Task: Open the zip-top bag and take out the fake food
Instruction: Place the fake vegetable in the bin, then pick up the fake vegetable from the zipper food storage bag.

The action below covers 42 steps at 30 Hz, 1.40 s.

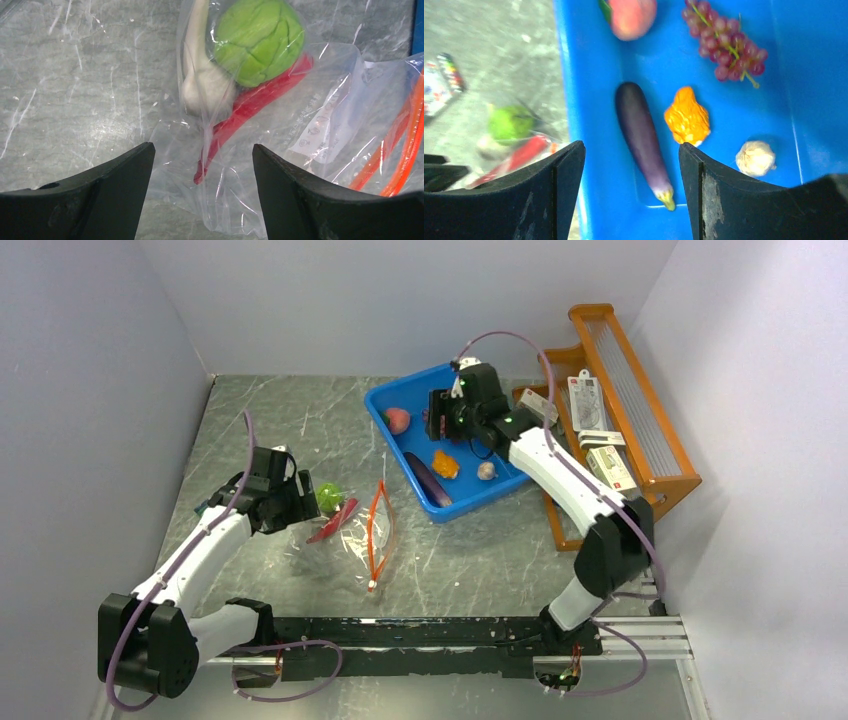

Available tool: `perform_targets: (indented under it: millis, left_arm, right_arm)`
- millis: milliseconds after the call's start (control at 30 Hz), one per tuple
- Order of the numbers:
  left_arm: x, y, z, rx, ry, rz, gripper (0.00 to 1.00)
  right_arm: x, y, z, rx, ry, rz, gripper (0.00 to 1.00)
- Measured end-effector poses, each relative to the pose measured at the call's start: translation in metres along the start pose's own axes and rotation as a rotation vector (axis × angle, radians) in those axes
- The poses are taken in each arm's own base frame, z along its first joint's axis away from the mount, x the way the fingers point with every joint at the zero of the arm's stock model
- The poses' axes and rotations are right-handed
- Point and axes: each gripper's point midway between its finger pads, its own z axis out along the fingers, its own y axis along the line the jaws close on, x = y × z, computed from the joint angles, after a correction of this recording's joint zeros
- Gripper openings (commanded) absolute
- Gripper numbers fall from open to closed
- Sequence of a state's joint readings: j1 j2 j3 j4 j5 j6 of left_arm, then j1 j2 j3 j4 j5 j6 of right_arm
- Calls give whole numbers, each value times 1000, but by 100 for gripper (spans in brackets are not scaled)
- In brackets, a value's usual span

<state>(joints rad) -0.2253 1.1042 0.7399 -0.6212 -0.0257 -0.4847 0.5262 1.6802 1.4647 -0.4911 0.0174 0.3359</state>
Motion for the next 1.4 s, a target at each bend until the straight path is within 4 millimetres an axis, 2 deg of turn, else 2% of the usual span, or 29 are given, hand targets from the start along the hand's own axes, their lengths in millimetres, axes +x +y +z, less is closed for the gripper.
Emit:
perform_targets:
  millis: [33, 100, 200, 300, 467, 567, 667, 833, 933, 1100, 1233, 1400]
  left_arm:
    - [0, 0, 0, -3, -1, -2, 83]
    - [-1, 1, 0, -10, -2, -5, 83]
    - [-2, 2, -1, -16, -7, -7, 83]
    - [-2, 3, -1, -21, -8, -9, 82]
    - [-2, 3, -1, -22, -8, -11, 81]
    - [-2, 3, -1, -22, -7, -12, 80]
    - [-2, 3, -1, -23, -7, -13, 80]
    - [-2, 4, -1, -25, -7, -14, 80]
    - [-2, 5, -1, -35, -8, -18, 80]
    - [-2, 6, -1, -39, -10, -21, 79]
    - [-2, 6, 0, -41, -9, -21, 79]
    - [-1, 6, 0, -41, -6, -20, 78]
  right_arm:
    - [-14, 5, -14, -19, -50, 2, 68]
    - [-29, 14, -33, -65, -111, 8, 67]
    - [-28, 31, -50, -174, -146, 29, 65]
    - [0, 52, -53, -306, -109, 62, 62]
    - [69, 96, -52, -454, 31, 54, 56]
    - [95, 126, -59, -513, 76, 4, 51]
    - [103, 146, -65, -547, 82, -51, 47]
    - [96, 156, -65, -536, 52, -120, 41]
    - [104, 161, -61, -514, 61, -151, 35]
    - [137, 157, -48, -455, 131, -167, 24]
    - [174, 148, -40, -421, 214, -143, 22]
    - [205, 144, -29, -396, 274, -91, 21]
